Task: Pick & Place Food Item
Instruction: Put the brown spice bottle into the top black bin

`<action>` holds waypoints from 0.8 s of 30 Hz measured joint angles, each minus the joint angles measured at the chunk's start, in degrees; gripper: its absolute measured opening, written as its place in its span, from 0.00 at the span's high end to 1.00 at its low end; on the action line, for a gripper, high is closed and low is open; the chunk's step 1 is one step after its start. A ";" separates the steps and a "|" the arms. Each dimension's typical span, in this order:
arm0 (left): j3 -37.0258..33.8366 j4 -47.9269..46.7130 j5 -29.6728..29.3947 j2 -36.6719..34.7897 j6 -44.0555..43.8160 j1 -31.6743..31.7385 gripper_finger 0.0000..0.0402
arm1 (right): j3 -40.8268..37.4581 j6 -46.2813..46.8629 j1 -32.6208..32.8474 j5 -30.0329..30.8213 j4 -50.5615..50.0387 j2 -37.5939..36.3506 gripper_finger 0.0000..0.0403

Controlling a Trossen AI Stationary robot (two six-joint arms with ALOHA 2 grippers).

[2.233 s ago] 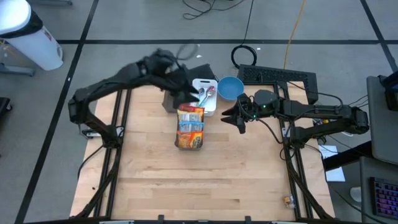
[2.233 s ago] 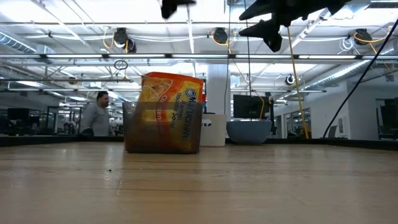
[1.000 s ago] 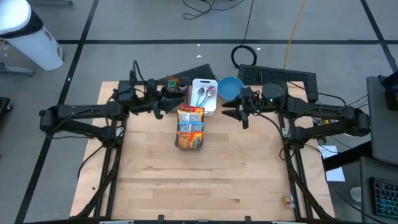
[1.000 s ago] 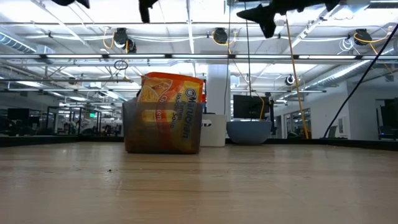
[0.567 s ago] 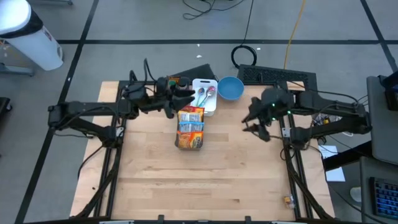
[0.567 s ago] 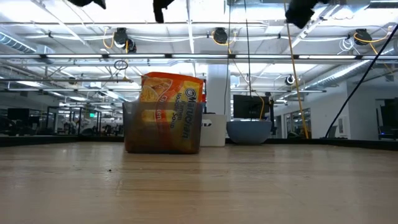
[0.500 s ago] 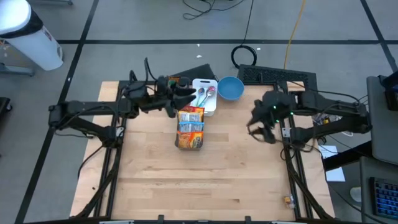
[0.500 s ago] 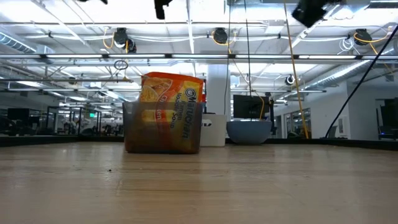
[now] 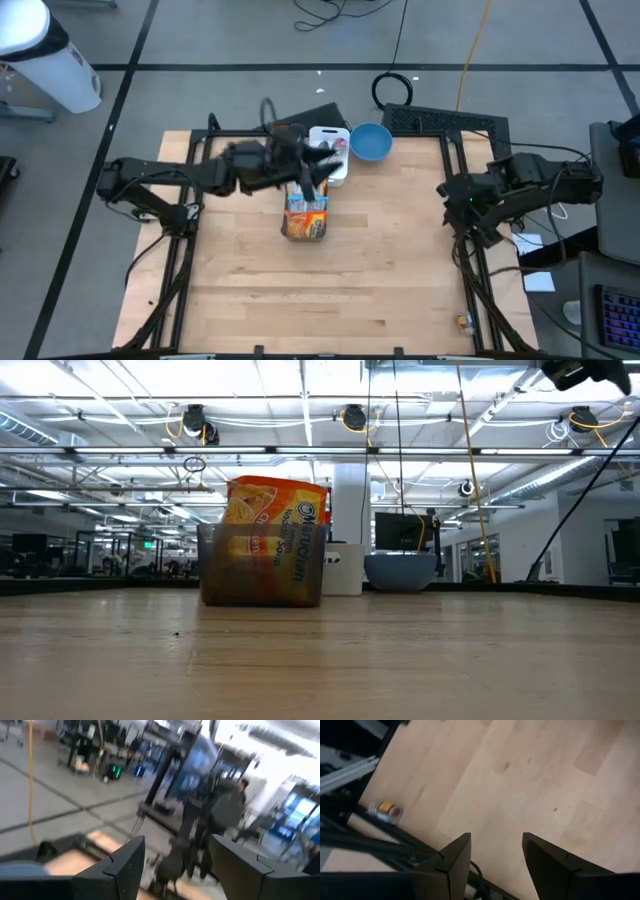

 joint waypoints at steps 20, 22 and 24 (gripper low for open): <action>2.73 -4.01 5.66 4.97 2.27 -6.57 0.43 | -9.61 22.84 37.29 10.42 19.49 16.49 0.58; 2.73 -4.39 6.10 4.97 1.77 -6.62 0.43 | -9.62 25.79 40.84 10.30 20.68 18.20 0.58; 2.73 -4.34 6.16 4.97 1.63 -6.85 0.43 | -9.62 27.47 44.49 10.24 22.10 19.55 0.58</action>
